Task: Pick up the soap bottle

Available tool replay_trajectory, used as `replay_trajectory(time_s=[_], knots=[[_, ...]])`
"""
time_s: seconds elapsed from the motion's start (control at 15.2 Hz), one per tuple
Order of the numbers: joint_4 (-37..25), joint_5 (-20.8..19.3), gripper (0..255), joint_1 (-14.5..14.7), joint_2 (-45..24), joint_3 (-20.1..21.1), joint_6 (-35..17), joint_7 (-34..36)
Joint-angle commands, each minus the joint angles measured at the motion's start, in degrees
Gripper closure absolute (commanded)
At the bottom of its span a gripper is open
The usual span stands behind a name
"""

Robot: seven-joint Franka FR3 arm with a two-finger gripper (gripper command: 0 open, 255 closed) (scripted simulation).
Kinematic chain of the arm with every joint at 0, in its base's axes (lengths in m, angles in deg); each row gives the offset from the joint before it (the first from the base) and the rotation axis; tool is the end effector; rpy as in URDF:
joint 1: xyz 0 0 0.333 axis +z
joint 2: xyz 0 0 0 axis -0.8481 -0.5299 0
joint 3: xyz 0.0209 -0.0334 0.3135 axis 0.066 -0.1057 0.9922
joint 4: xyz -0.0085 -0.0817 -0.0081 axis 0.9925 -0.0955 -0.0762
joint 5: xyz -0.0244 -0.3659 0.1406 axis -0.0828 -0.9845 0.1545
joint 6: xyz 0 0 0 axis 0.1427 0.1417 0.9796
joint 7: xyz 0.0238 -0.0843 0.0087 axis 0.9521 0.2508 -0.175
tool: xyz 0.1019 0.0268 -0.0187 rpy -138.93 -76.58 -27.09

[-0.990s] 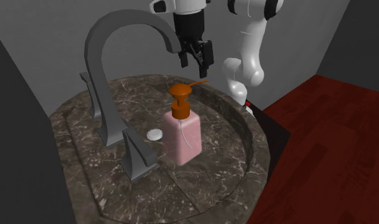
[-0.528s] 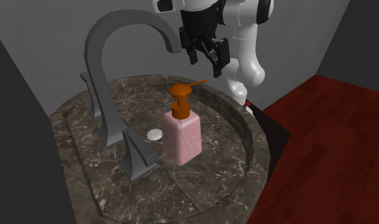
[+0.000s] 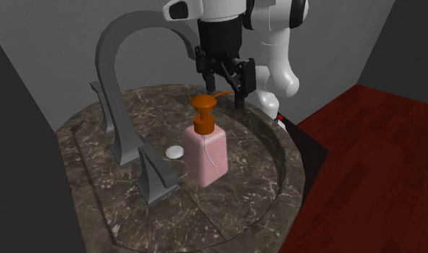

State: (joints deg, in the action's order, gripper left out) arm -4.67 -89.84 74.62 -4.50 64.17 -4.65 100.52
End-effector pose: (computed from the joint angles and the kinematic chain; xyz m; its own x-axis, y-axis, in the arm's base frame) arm 0.4502 0.3663 0.6501 0.9479 0.2904 -0.1310 0.2951 -0.9553 0.0172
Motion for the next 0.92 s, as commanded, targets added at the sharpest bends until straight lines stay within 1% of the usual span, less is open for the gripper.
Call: replay_trajectory(time_s=[0.0, 0.07, 0.13, 0.73, 0.86], knots=[[2.08, 0.29, 0, -0.31, 0.66, -0.09, -1.63, -0.23], [2.10, 0.30, 0, -0.31, 0.67, -0.09, -1.63, -0.23], [2.23, 0.32, 255, -0.31, 0.72, -0.09, -1.71, -0.22], [2.08, 0.29, 255, -0.31, 0.66, -0.09, -1.63, -0.23], [-0.82, -0.14, 255, 0.10, -0.33, 0.03, 0.38, 0.06]])
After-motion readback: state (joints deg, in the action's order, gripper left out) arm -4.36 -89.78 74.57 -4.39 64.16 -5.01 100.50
